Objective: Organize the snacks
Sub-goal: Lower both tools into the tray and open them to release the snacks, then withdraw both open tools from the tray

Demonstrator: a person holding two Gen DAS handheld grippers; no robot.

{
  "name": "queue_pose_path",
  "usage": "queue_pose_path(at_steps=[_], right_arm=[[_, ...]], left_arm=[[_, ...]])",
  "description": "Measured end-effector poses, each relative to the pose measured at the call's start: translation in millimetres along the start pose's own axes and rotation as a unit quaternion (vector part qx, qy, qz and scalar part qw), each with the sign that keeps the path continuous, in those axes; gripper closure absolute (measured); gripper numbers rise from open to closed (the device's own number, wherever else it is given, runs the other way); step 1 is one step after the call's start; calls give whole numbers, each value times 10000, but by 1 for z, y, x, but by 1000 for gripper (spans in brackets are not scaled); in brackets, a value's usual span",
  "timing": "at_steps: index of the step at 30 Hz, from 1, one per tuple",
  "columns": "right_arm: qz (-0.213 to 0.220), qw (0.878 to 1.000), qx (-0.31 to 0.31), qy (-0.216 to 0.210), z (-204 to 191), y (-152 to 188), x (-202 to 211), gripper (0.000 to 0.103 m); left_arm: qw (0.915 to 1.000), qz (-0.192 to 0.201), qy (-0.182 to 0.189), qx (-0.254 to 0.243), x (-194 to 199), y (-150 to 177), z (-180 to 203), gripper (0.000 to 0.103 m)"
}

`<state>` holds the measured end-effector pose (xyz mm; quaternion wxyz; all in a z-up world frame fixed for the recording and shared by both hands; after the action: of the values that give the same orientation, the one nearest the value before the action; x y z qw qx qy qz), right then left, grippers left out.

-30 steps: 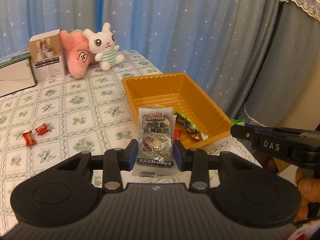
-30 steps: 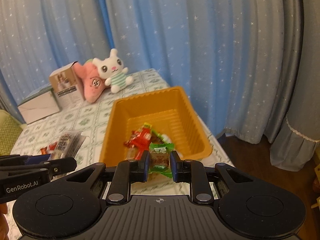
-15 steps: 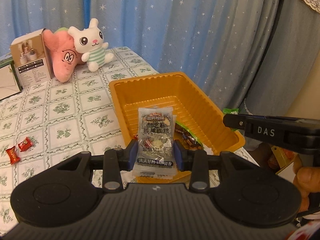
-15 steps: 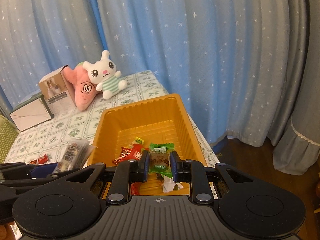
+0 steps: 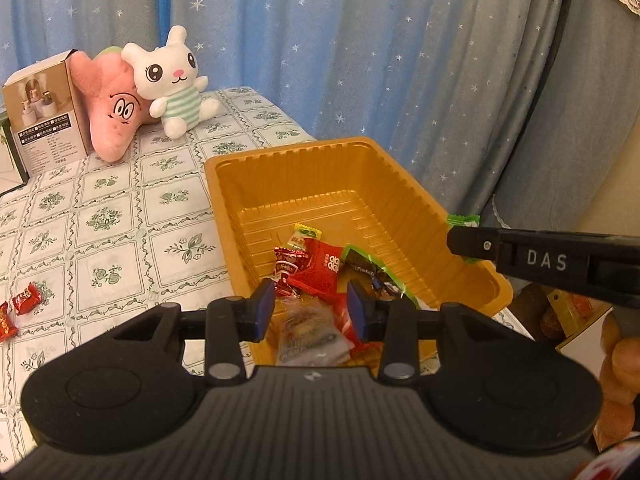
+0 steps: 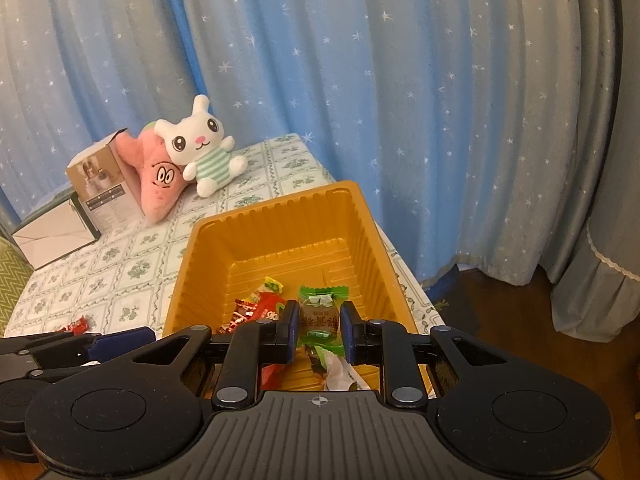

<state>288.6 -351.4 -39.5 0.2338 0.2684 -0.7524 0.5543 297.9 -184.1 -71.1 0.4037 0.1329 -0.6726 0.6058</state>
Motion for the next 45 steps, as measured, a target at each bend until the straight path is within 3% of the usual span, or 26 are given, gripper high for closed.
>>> queue_pose_path(at_steps=[19,23,24,27,28,36,45], right_arm=[[-69,9998,-71,-191,-7,1,0,81],[-93,9985,-369,-391,-5,-4,-4,80],[-91,9982,-426,-412,-5,-6,-4,78],[74,9973,-501,-530,-4,-7,3,56],[120,9973,-510,-506,-3,-7,7,55],[153,9962,-763,-379,-6,8,44,54],[116,9975,-629,-297,-31,41,89,53]], left_arm=[[9970,166,-258,706,47,29,-37,65],[9963,170,-309,785,53,35,-42,61],[9962,173,-331,786,54,37,-43,60],[9960,182,-362,799,61,42,-45,55],[9957,196,-377,818,63,43,-46,54],[9942,241,-434,959,88,56,-54,47],[9923,364,-567,1043,130,73,-63,34]])
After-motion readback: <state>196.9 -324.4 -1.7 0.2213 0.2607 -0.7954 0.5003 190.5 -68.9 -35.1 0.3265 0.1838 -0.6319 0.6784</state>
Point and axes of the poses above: each gripper's, at about its wrist camera, not at the fingertips, and x roughly against the way its jaws point, z to its right, y to its underside, the point moved 1 cm from there along -x, roughly the way its jaws point, and after that the axes turned 2 degrees about -y, right-handed, at the moved point
